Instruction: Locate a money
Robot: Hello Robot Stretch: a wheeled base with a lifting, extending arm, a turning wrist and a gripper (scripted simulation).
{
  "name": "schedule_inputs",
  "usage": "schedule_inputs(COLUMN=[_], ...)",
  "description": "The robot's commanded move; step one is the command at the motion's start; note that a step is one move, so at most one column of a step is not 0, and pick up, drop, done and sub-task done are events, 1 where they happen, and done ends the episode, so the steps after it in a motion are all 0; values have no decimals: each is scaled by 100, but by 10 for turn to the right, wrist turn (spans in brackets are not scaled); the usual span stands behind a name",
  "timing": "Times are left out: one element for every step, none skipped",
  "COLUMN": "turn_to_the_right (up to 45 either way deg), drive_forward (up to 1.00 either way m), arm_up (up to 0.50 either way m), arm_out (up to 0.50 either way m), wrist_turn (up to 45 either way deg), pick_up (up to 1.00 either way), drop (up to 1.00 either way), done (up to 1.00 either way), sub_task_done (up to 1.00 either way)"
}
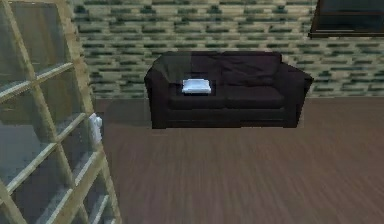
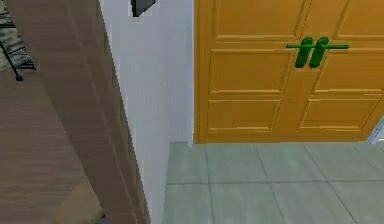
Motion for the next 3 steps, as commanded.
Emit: schedule_inputs(turn_to_the_right=[0,60,0], drive_forward=[100,0,5], arm_up=[0,0,0], arm_out=[0,0,0], wrist_turn=[0,0,0], pick_up=[0,0,0], drop=[0,0,0], done=[0,0,0], sub_task_done=[0,0,0])
